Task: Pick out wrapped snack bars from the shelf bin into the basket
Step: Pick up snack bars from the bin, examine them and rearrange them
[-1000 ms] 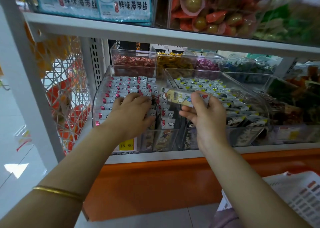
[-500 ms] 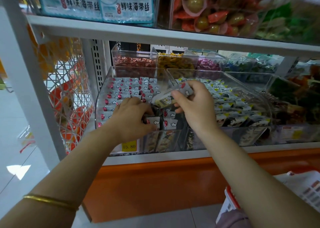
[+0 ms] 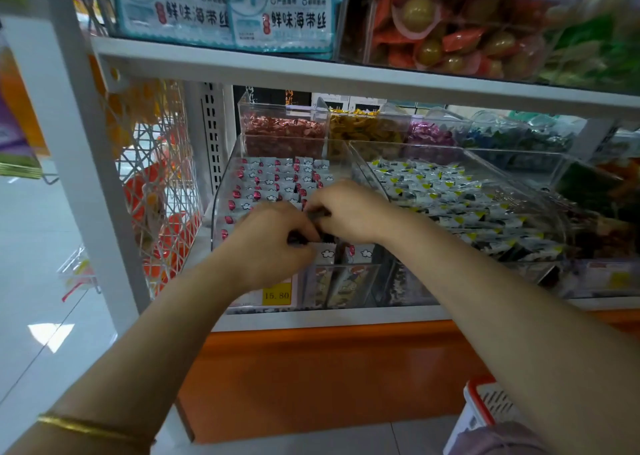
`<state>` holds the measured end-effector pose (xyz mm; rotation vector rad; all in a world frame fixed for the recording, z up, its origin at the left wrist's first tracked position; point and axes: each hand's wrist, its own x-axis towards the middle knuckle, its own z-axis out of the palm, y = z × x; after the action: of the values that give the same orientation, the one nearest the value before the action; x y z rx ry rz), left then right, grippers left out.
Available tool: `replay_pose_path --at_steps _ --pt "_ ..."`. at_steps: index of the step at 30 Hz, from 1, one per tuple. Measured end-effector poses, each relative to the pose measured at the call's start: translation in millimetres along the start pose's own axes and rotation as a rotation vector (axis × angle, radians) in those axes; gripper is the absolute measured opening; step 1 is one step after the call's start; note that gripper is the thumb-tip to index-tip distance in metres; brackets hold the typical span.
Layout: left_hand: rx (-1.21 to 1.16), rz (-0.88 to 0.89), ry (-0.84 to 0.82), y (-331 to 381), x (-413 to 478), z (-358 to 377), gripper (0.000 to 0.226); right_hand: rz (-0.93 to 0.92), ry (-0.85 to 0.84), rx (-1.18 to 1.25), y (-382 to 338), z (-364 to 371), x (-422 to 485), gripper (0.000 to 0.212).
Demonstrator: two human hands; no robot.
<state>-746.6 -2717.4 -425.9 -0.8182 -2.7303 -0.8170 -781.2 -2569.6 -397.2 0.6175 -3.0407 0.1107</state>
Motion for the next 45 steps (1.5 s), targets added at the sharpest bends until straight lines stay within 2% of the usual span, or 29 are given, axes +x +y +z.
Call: replay_pose_path --at_steps 3,6,14,17,21,24,27,30,33,35,37,39,42,45 --pt "-0.107 -0.078 0.127 -5.3 -2.6 -10.9 0.011 -0.005 -0.112 -0.075 2.7 1.3 2.3 0.028" --pt "-0.092 -0.139 0.185 -10.1 -4.0 -14.5 0.016 -0.012 -0.115 -0.012 4.5 -1.5 4.6 0.036" --pt "-0.078 -0.181 0.234 -12.0 -5.2 -15.1 0.023 0.047 0.167 0.217 17.6 -7.2 13.3 0.028" --pt "-0.078 -0.188 0.231 -11.3 -5.0 -14.9 0.025 0.072 0.247 0.138 17.8 -5.4 23.7 0.021" --pt "-0.132 -0.200 0.232 -10.4 -5.4 -15.9 0.026 0.073 0.200 -0.135 15.0 1.2 38.3 0.006" --pt "-0.195 -0.222 0.248 -10.3 -7.2 -17.8 0.025 0.073 0.206 -0.087 13.3 0.1 40.5 0.011" --pt "-0.223 -0.218 0.292 -10.3 -7.4 -18.9 0.026 0.066 0.360 0.178 14.0 -8.4 30.1 0.009" --pt "-0.249 -0.216 0.357 -8.5 -5.4 -19.6 0.031 0.073 0.589 0.364 14.7 -16.0 8.4 0.006" --pt "-0.352 -0.259 0.374 -4.2 -6.6 -19.7 0.035 0.100 0.851 0.484 10.2 -16.7 -18.0 0.006" --pt "-0.472 -0.304 0.350 -2.2 -8.9 -17.2 0.036 0.144 0.950 0.695 5.1 -13.3 -35.4 0.014" --pt "-0.692 -0.353 0.287 2.1 -11.5 -14.9 0.031 0.204 0.921 1.016 -2.0 -6.2 -50.5 0.015" --pt "-0.856 -0.383 0.232 5.7 -13.3 -12.0 0.027 0.259 0.818 1.303 -10.2 3.9 -61.8 0.010" --pt "-0.974 -0.414 0.249 8.8 -15.8 -11.4 0.023 0.278 0.702 1.661 -15.3 12.2 -69.9 0.007" --pt "-1.193 -0.445 0.274 9.3 -17.6 -13.1 0.021 0.234 0.553 1.962 -13.9 13.7 -75.5 0.008"
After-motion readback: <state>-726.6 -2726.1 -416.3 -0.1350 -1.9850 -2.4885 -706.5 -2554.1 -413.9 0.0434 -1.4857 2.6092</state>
